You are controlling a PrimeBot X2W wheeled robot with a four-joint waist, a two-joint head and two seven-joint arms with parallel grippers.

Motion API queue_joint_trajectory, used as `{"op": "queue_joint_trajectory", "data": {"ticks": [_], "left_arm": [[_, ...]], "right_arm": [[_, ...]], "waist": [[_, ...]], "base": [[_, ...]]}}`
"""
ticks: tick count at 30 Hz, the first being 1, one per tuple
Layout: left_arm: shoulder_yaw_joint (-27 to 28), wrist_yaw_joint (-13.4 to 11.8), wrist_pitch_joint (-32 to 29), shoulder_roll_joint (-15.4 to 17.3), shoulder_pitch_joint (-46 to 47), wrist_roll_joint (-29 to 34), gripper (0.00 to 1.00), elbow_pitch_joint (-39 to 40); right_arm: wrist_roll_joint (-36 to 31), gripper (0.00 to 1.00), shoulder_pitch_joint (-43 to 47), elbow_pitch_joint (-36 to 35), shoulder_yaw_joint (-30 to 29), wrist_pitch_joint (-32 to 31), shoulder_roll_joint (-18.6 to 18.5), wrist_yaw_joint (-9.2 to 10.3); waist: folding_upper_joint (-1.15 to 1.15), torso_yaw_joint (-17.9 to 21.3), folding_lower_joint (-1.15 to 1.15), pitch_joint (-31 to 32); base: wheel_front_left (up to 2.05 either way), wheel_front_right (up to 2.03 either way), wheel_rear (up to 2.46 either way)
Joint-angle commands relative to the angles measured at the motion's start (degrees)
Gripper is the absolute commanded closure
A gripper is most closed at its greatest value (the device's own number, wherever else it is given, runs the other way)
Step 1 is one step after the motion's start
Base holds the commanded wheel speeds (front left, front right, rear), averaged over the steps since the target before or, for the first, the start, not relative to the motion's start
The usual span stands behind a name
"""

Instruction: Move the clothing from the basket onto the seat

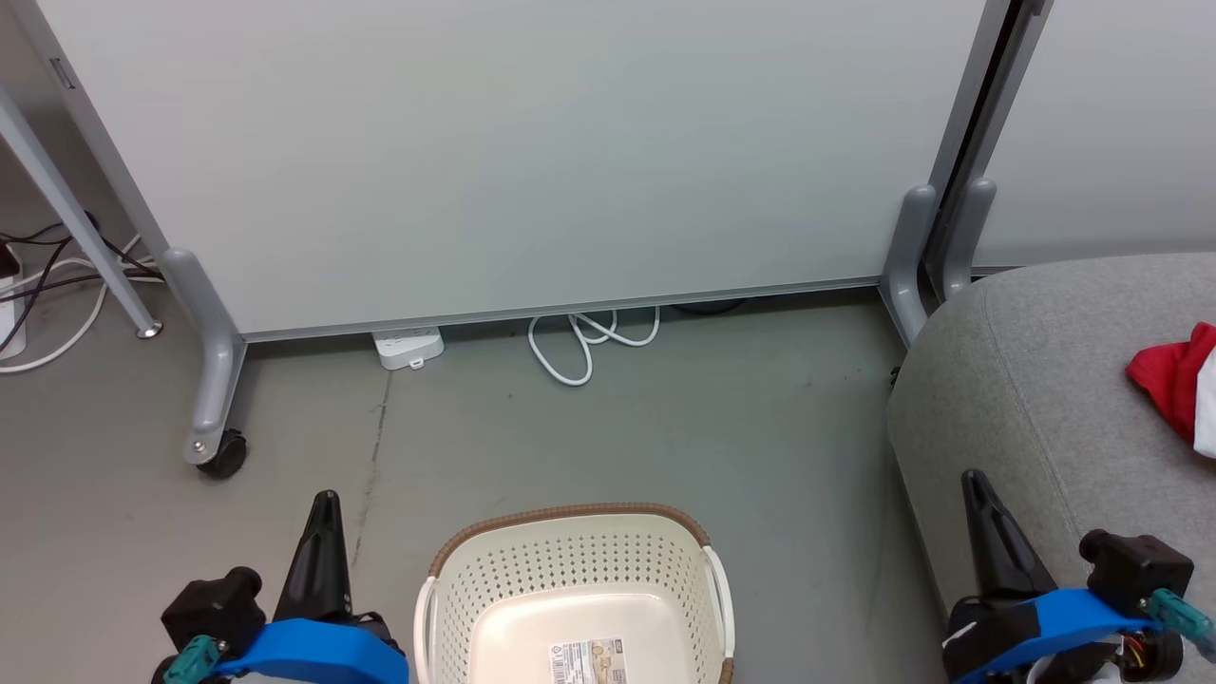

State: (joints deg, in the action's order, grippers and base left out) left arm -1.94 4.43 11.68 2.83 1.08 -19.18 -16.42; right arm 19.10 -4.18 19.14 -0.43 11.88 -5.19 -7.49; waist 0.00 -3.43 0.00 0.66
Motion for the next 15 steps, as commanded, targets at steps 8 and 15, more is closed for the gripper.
{"op": "queue_joint_trajectory", "data": {"ticks": [8, 15], "left_arm": [[1.3, 0.5, -2.0, 0.1, 2.0, -9.1, 1.0, 1.4], [2.1, 0.7, -3.7, 0.1, 2.4, -15.7, 1.0, 1.5]], "right_arm": [[9.2, 1.0, -1.0, -1.7, -0.8, -2.0, 0.2, 0.0], [15.8, 1.0, -1.2, -2.1, -1.4, -3.7, 0.4, 0.0]], "waist": [[0.0, 0.2, 0.0, -0.1], [0.0, 0.4, 0.0, -0.1]], "base": [[0.0, 0.0, 0.0], [0.0, 0.0, 0.0]]}}
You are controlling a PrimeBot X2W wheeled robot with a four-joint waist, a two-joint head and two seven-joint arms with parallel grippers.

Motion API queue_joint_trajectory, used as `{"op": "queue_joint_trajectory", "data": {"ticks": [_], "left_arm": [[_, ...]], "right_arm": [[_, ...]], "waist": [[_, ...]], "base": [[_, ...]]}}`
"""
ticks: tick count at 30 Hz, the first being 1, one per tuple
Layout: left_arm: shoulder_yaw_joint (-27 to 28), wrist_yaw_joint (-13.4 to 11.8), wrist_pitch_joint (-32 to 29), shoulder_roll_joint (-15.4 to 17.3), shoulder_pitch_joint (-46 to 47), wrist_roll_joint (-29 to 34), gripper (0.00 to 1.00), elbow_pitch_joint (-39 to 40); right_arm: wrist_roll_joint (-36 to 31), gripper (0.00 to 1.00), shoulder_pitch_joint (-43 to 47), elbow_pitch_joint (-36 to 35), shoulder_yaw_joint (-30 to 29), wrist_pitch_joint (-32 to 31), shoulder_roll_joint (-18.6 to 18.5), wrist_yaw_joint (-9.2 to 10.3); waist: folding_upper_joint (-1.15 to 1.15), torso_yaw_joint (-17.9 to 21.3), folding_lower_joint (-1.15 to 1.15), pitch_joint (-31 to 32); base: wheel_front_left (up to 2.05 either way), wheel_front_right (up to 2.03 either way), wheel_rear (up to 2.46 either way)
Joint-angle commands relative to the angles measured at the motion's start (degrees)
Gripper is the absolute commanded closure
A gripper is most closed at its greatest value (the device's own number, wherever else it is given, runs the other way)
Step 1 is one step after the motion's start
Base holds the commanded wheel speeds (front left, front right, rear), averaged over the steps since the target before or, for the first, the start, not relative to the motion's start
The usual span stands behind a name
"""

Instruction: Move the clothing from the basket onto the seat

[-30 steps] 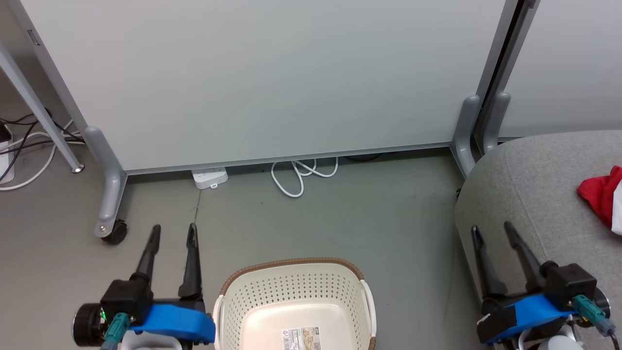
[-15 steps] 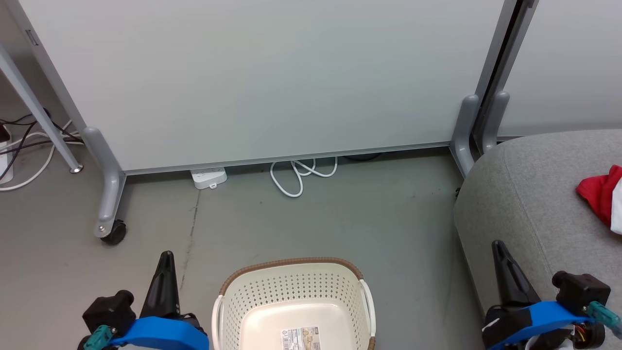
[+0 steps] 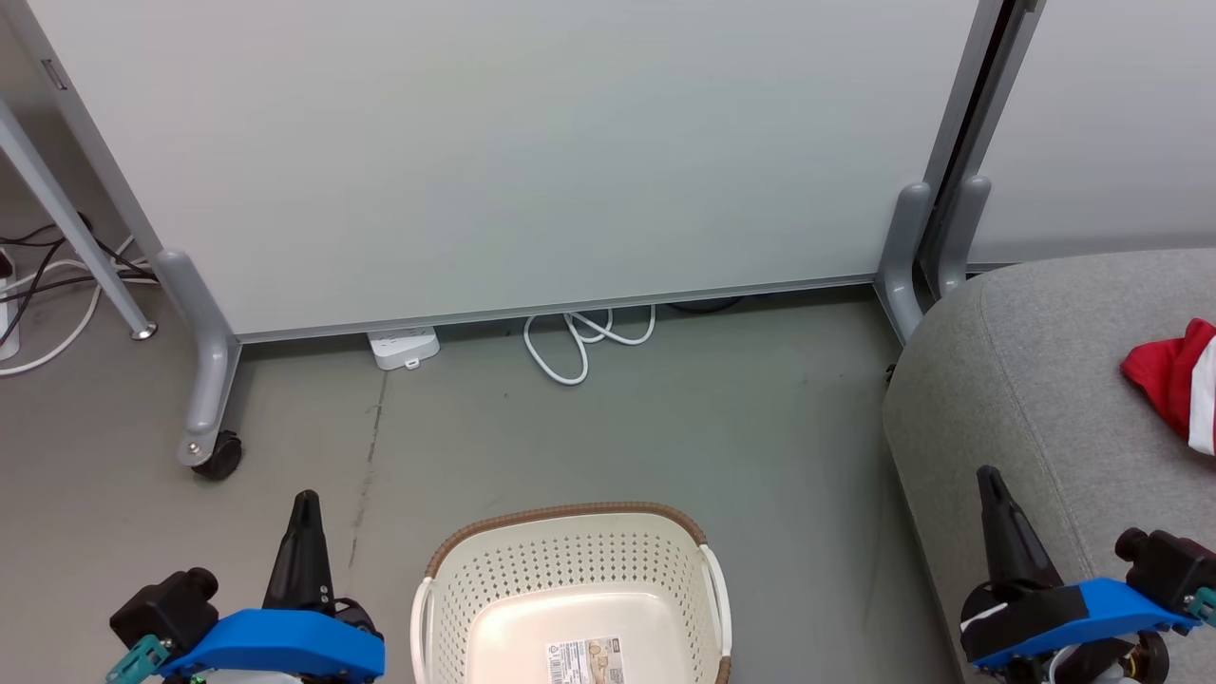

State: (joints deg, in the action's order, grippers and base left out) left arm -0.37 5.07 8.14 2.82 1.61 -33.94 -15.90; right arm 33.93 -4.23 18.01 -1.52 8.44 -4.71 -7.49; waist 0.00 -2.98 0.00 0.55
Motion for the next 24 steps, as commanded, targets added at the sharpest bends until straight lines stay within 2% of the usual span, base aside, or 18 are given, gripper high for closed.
{"op": "queue_joint_trajectory", "data": {"ticks": [1, 24], "left_arm": [[0.6, 0.1, -0.3, 0.1, 2.0, -1.8, 1.0, 1.0], [2.7, 0.9, -5.0, 0.1, 3.1, -20.0, 1.0, 1.4]], "right_arm": [[1.9, 1.0, -1.1, -1.1, -0.3, -0.5, 0.0, 0.0], [20.0, 1.0, -1.6, -2.1, -1.9, -5.2, 0.6, 0.0]], "waist": [[0.0, 0.0, 0.0, 0.0], [0.0, 0.7, 0.0, -0.2]], "base": [[0.0, 0.0, 0.0], [0.0, 0.0, 0.0]]}}
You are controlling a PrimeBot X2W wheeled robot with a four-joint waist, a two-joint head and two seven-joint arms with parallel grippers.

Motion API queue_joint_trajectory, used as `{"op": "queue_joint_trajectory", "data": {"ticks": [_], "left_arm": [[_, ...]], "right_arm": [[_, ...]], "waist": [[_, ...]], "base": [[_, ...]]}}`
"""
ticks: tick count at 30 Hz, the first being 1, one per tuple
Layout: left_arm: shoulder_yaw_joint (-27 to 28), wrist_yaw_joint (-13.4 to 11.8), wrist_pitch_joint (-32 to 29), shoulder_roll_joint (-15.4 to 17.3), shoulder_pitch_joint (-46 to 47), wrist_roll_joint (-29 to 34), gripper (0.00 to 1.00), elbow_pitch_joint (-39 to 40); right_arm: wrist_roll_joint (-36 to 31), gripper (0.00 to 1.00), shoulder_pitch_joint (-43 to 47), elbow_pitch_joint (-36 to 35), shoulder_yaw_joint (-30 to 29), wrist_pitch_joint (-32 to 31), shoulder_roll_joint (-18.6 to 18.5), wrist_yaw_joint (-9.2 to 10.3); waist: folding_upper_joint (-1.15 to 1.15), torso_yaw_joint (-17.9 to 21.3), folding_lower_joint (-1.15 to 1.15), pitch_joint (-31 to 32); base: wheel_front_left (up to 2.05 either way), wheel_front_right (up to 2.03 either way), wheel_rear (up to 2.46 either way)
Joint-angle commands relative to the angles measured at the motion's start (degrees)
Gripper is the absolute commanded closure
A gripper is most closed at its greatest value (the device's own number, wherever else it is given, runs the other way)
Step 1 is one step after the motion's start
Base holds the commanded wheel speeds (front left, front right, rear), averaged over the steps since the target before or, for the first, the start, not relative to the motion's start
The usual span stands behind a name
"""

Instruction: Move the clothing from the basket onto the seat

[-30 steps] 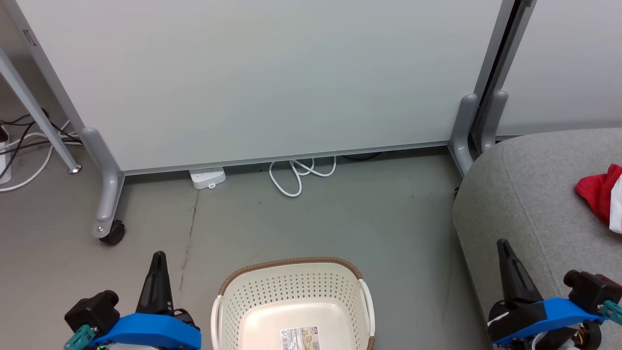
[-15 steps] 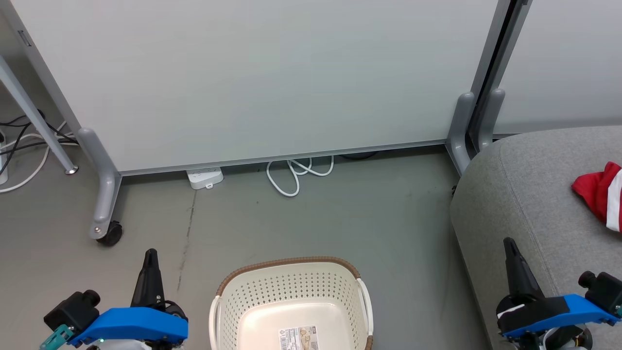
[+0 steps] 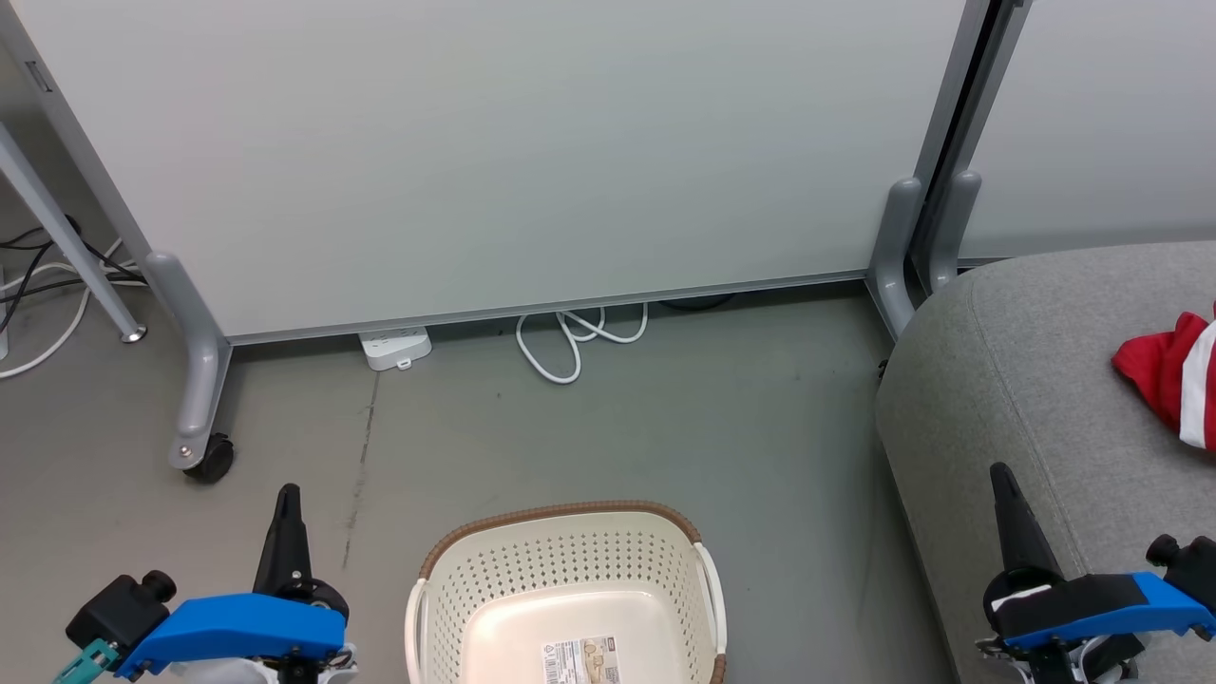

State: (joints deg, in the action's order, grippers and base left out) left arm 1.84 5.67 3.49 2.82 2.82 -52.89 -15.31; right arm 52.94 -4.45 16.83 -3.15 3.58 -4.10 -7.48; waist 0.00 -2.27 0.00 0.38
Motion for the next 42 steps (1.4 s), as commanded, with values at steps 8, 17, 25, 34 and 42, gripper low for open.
{"op": "queue_joint_trajectory", "data": {"ticks": [8, 17, 25, 34, 42], "left_arm": [[1.0, 0.5, -1.7, 0.1, 2.1, -6.4, 1.0, 0.9], [1.7, 0.8, -3.0, 0.1, 2.4, -11.4, 1.0, 1.0], [2.3, 1.0, -4.4, 0.1, 2.7, -16.6, 1.0, 1.1], [2.7, 1.2, -5.4, 0.1, 2.8, -20.9, 1.0, 1.1], [3.2, 1.4, -6.4, 0.1, 3.0, -24.9, 1.0, 1.2]], "right_arm": [[6.4, 1.0, -1.6, -1.2, -0.7, -1.7, 0.2, -0.02], [11.4, 1.0, -1.7, -1.5, -1.1, -3.0, 0.3, -0.02], [16.6, 1.0, -1.7, -1.8, -1.6, -4.3, 0.5, -0.02], [20.9, 1.0, -1.8, -2.0, -1.9, -5.5, 0.7, -0.02], [24.9, 1.0, -1.9, -2.2, -2.3, -6.5, 0.8, -0.02]], "waist": [[0.0, 0.2, 0.0, -0.1], [0.0, 0.5, 0.0, -0.1], [0.0, 0.8, 0.0, -0.2], [0.0, 1.0, 0.0, -0.2], [0.0, 1.2, 0.0, -0.3]], "base": [[0.0, 0.0, 0.0], [0.0, 0.0, 0.0], [0.0, 0.0, 0.0], [0.0, 0.0, 0.0], [0.0, 0.0, 0.0]]}}
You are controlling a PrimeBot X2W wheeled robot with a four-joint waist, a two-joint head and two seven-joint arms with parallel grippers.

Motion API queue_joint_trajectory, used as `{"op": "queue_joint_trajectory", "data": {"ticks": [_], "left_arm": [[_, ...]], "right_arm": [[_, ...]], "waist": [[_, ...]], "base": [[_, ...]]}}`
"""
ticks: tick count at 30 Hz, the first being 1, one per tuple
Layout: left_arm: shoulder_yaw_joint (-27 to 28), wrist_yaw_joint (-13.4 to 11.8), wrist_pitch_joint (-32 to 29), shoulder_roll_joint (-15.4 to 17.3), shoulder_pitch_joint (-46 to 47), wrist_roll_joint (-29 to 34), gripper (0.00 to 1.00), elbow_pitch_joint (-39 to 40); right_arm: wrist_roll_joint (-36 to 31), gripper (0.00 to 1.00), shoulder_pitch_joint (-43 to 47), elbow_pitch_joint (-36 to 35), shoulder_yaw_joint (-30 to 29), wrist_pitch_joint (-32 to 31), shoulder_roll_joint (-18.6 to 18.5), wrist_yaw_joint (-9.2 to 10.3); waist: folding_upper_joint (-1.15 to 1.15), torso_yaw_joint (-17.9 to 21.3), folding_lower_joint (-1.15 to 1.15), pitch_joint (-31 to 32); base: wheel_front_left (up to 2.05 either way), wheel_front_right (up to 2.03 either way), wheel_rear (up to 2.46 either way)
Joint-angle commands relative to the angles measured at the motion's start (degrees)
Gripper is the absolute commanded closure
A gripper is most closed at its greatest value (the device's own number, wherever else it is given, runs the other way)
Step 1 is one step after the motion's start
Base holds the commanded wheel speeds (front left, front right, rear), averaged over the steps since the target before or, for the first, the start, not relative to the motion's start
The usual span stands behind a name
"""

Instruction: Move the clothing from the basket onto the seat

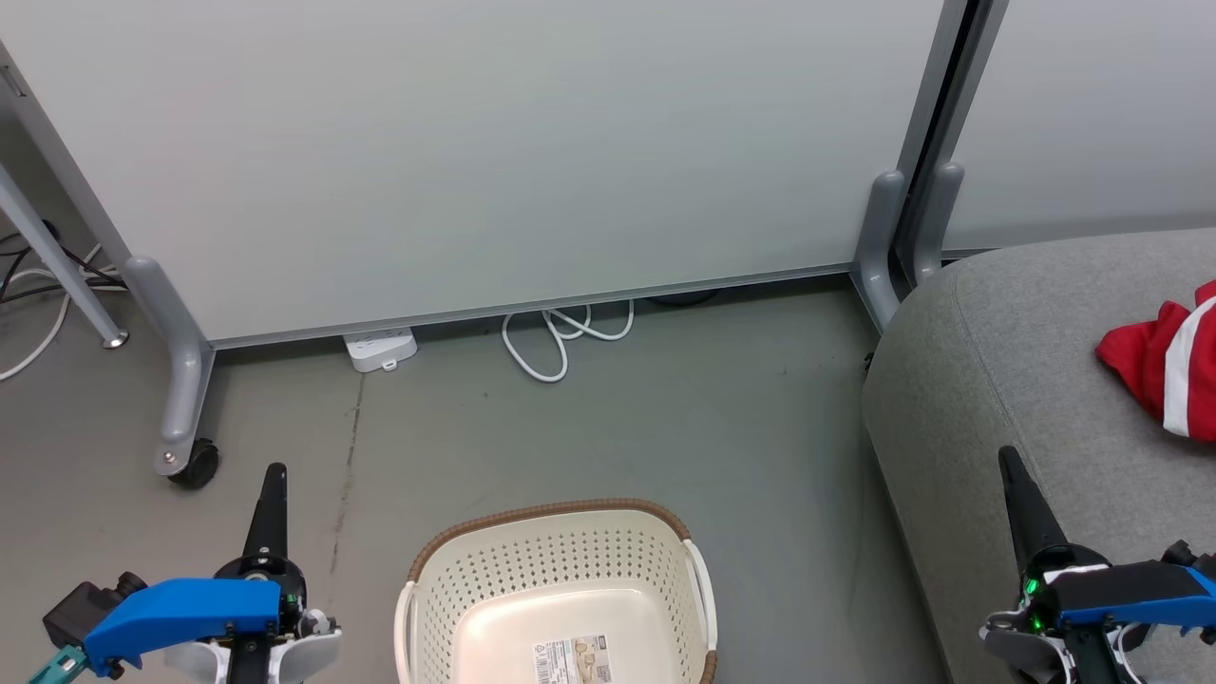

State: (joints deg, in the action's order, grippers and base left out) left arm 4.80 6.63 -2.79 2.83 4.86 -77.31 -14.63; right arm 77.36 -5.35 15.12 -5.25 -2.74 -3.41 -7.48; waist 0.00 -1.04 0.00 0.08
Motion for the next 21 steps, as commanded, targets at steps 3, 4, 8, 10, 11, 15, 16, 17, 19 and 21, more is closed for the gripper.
{"op": "queue_joint_trajectory", "data": {"ticks": [3, 4, 8, 10, 11, 15, 16, 17, 19, 21], "left_arm": [[0.4, 0.5, -0.6, 0.1, 1.1, -1.9, 1.0, 0.5], [0.5, 0.5, -0.7, 0.1, 1.1, -2.4, 1.0, 0.5], [0.7, 0.5, -1.2, 0.1, 1.2, -4.3, 1.0, 0.6], [0.8, 0.6, -1.3, 0.1, 1.3, -5.2, 1.0, 0.6], [0.9, 0.6, -1.5, 0.1, 1.3, -5.6, 1.0, 0.6], [1.1, 0.7, -1.9, 0.1, 1.4, -7.4, 1.0, 0.6], [1.1, 0.7, -2.1, 0.1, 1.4, -7.8, 1.0, 0.6], [1.2, 0.8, -2.2, 0.1, 1.5, -8.2, 1.0, 0.6], [1.3, 0.8, -2.3, 0.1, 1.5, -9.1, 1.0, 0.6], [1.3, 0.8, -2.6, 0.1, 1.5, -9.9, 1.0, 0.6]], "right_arm": [[1.9, 1.0, -1.0, -0.6, -0.3, -0.6, 0.2, -0.02], [2.4, 1.0, -1.0, -0.6, -0.3, -0.7, 0.2, -0.02], [4.2, 1.0, -1.0, -0.7, -0.5, -1.2, 0.2, -0.02], [5.2, 1.0, -1.0, -0.8, -0.5, -1.4, 0.3, -0.02], [5.7, 1.0, -1.0, -0.8, -0.6, -1.5, 0.3, -0.02], [7.3, 1.0, -1.0, -0.9, -0.7, -1.9, 0.4, -0.02], [7.8, 1.0, -1.0, -0.9, -0.8, -2.1, 0.4, -0.02], [8.2, 1.0, -1.0, -0.9, -0.8, -2.2, 0.4, -0.03], [9.1, 1.0, -1.1, -0.9, -0.9, -2.4, 0.4, -0.03], [9.9, 1.0, -1.1, -1.0, -1.0, -2.6, 0.5, -0.03]], "waist": [[0.0, 0.1, 0.0, 0.0], [0.0, 0.1, 0.0, 0.0], [0.0, 0.2, 0.0, -0.1], [0.0, 0.3, 0.0, -0.1], [0.0, 0.3, 0.0, -0.1], [0.0, 0.4, 0.0, -0.1], [0.0, 0.5, 0.0, -0.1], [0.0, 0.5, 0.0, -0.1], [0.0, 0.6, 0.0, -0.1], [0.0, 0.6, 0.0, -0.2]], "base": [[0.0, 0.0, 0.0], [0.0, 0.0, 0.0], [0.0, 0.0, 0.0], [0.0, 0.0, 0.0], [0.0, 0.0, 0.0], [0.0, 0.0, 0.0], [0.0, 0.0, 0.0], [0.0, 0.0, 0.0], [0.0, 0.0, 0.0], [0.0, 0.0, 0.0]]}}
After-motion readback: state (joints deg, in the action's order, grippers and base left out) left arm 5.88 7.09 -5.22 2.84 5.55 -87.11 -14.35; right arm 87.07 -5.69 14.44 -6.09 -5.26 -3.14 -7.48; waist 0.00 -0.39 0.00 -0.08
